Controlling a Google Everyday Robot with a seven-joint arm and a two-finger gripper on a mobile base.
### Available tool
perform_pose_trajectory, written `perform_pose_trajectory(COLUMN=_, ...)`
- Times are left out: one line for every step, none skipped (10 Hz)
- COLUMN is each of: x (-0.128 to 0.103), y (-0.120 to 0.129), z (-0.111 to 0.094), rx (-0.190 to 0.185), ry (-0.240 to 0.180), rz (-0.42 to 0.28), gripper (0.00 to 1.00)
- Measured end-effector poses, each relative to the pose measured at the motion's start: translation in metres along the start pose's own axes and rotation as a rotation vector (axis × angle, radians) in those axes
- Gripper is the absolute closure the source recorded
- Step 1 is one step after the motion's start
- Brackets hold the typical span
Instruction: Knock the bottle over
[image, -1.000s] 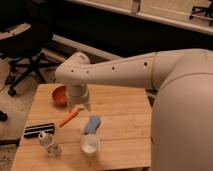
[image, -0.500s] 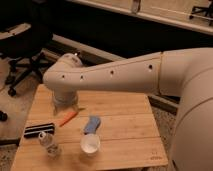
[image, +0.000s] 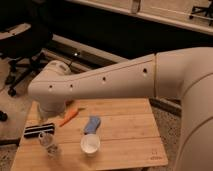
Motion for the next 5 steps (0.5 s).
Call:
perform_pose_trajectory(x=0.007, y=0.021, z=0.004, rx=-0.02, ry=0.018, rz=-0.046, gripper=0.35)
perform_pose_trajectory(x=0.012, y=0.034, z=0.007, rx=-0.031, ry=0.028, rz=-0.077, gripper=0.35)
perform_pose_trajectory(x=0.02, y=0.053, z=0.011, rx=-0.041, ry=0.043, rz=-0.121, gripper=0.38)
perform_pose_trajectory(x=0.024, y=0.067, z=0.012, rx=-0.041, ry=0.041, rz=-0.16, gripper=0.47)
perform_pose_trajectory(x=0.027, y=0.077, z=0.012, rx=-0.042, ry=0.035, rz=-0.192, gripper=0.56)
